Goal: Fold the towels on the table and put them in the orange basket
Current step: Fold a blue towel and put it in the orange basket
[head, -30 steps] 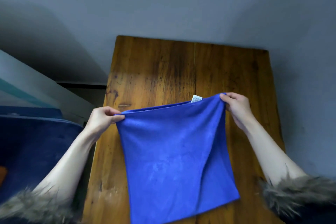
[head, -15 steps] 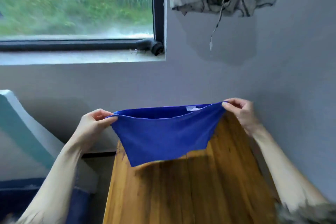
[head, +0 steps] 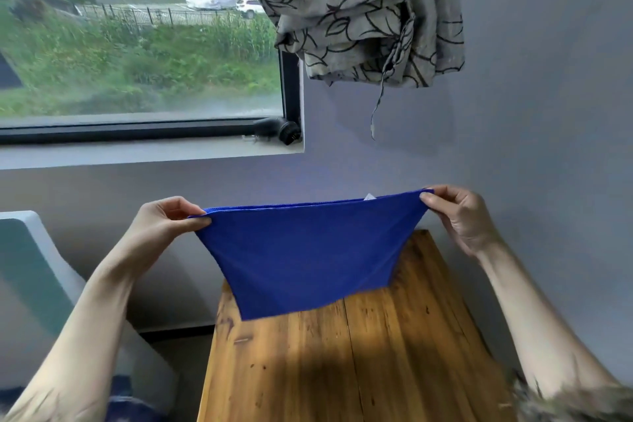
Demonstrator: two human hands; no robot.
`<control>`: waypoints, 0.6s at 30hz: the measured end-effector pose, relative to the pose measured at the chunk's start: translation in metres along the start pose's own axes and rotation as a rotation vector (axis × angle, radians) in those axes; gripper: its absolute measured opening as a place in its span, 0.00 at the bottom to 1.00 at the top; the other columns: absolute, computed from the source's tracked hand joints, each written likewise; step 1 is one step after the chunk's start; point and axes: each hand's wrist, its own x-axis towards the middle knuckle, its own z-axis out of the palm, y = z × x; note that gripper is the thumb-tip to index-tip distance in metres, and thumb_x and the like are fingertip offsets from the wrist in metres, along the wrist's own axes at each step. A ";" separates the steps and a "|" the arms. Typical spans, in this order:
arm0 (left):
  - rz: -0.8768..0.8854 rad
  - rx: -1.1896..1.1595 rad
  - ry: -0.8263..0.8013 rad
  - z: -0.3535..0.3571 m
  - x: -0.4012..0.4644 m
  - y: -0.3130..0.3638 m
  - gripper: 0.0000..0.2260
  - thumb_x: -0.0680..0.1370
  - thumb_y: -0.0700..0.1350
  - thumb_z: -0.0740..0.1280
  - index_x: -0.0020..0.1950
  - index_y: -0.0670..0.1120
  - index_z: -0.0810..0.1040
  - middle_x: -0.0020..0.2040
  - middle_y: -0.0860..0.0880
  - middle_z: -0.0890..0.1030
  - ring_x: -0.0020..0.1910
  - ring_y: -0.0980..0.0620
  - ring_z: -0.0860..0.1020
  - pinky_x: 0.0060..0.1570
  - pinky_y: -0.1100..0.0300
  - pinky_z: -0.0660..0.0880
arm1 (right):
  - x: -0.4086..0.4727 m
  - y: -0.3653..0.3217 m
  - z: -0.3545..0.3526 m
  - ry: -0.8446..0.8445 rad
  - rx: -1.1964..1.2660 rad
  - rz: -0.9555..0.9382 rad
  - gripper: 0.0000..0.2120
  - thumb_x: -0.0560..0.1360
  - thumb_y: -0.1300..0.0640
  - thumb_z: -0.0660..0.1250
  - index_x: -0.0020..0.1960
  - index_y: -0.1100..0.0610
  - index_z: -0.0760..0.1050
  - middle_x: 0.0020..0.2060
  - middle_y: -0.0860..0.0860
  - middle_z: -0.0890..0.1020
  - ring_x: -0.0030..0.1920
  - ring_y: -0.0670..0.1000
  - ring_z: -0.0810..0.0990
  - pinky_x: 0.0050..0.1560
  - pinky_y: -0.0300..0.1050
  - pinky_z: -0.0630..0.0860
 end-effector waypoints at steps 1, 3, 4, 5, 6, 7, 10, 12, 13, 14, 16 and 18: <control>0.006 0.004 0.011 -0.001 0.000 -0.001 0.04 0.70 0.32 0.72 0.39 0.38 0.78 0.31 0.54 0.82 0.31 0.62 0.78 0.35 0.75 0.73 | 0.000 0.001 0.002 0.001 -0.045 -0.014 0.07 0.63 0.53 0.75 0.37 0.57 0.82 0.35 0.51 0.83 0.40 0.48 0.80 0.44 0.36 0.78; 0.012 0.003 0.027 -0.004 -0.001 -0.004 0.04 0.70 0.31 0.71 0.40 0.38 0.78 0.31 0.55 0.82 0.32 0.62 0.78 0.36 0.74 0.74 | -0.003 -0.001 0.008 0.013 -0.053 -0.022 0.02 0.71 0.64 0.69 0.41 0.60 0.80 0.36 0.53 0.82 0.42 0.51 0.79 0.46 0.39 0.78; 0.011 0.002 0.036 -0.005 -0.002 -0.006 0.05 0.70 0.32 0.71 0.40 0.39 0.78 0.32 0.55 0.82 0.33 0.61 0.79 0.38 0.73 0.74 | -0.003 -0.001 0.011 0.016 -0.030 -0.008 0.03 0.72 0.67 0.68 0.42 0.61 0.79 0.36 0.54 0.82 0.41 0.50 0.80 0.45 0.39 0.79; 0.007 -0.002 0.042 -0.007 -0.001 -0.009 0.05 0.70 0.32 0.71 0.40 0.40 0.78 0.32 0.54 0.83 0.35 0.60 0.79 0.40 0.70 0.75 | -0.004 -0.002 0.014 0.010 0.017 0.009 0.03 0.72 0.67 0.67 0.42 0.62 0.78 0.35 0.53 0.83 0.40 0.49 0.80 0.43 0.38 0.79; -0.005 -0.016 0.047 -0.008 -0.001 -0.012 0.05 0.71 0.32 0.71 0.40 0.40 0.78 0.33 0.54 0.83 0.37 0.57 0.79 0.42 0.68 0.76 | -0.006 -0.002 0.016 0.002 0.082 0.037 0.02 0.72 0.67 0.67 0.43 0.63 0.78 0.35 0.53 0.83 0.39 0.48 0.81 0.41 0.37 0.79; -0.021 -0.036 0.051 -0.009 0.000 -0.015 0.05 0.71 0.32 0.70 0.40 0.40 0.78 0.33 0.54 0.83 0.38 0.54 0.79 0.43 0.67 0.76 | -0.007 -0.001 0.018 -0.003 0.146 0.065 0.03 0.73 0.68 0.65 0.43 0.63 0.77 0.34 0.52 0.83 0.38 0.47 0.81 0.40 0.37 0.79; -0.072 -0.127 0.045 -0.009 0.000 -0.022 0.07 0.71 0.31 0.70 0.38 0.42 0.79 0.33 0.52 0.83 0.41 0.50 0.78 0.45 0.66 0.76 | -0.008 0.003 0.022 0.023 0.280 0.146 0.06 0.75 0.69 0.62 0.43 0.62 0.76 0.33 0.52 0.82 0.36 0.47 0.80 0.37 0.37 0.78; -0.088 -0.167 0.046 -0.009 0.001 -0.023 0.13 0.71 0.30 0.69 0.33 0.46 0.81 0.34 0.51 0.82 0.41 0.49 0.78 0.48 0.63 0.76 | -0.008 0.005 0.024 0.035 0.351 0.175 0.06 0.75 0.68 0.62 0.43 0.62 0.76 0.33 0.52 0.82 0.35 0.47 0.80 0.37 0.37 0.78; -0.091 -0.183 0.046 -0.009 0.001 -0.023 0.15 0.71 0.30 0.69 0.30 0.48 0.82 0.34 0.50 0.82 0.41 0.50 0.78 0.48 0.63 0.77 | -0.008 0.006 0.025 0.036 0.375 0.184 0.06 0.74 0.68 0.62 0.43 0.62 0.76 0.33 0.52 0.82 0.35 0.47 0.80 0.37 0.37 0.78; -0.092 -0.198 0.044 -0.010 0.002 -0.023 0.16 0.71 0.29 0.69 0.29 0.49 0.82 0.34 0.51 0.82 0.40 0.50 0.78 0.48 0.63 0.77 | -0.008 0.006 0.026 0.036 0.387 0.190 0.06 0.74 0.68 0.62 0.43 0.62 0.76 0.33 0.52 0.82 0.35 0.47 0.80 0.37 0.37 0.78; -0.089 -0.198 0.038 -0.011 0.002 -0.021 0.18 0.70 0.29 0.69 0.28 0.49 0.81 0.33 0.52 0.82 0.39 0.52 0.79 0.45 0.67 0.78 | -0.008 0.005 0.026 0.024 0.380 0.202 0.06 0.75 0.69 0.61 0.42 0.61 0.75 0.32 0.52 0.82 0.33 0.47 0.80 0.33 0.37 0.77; -0.082 -0.169 0.025 -0.012 0.001 -0.018 0.18 0.70 0.29 0.69 0.27 0.50 0.80 0.32 0.52 0.82 0.35 0.56 0.79 0.41 0.70 0.77 | -0.007 0.005 0.026 0.015 0.363 0.205 0.07 0.75 0.69 0.61 0.42 0.61 0.74 0.31 0.52 0.82 0.32 0.47 0.79 0.29 0.38 0.75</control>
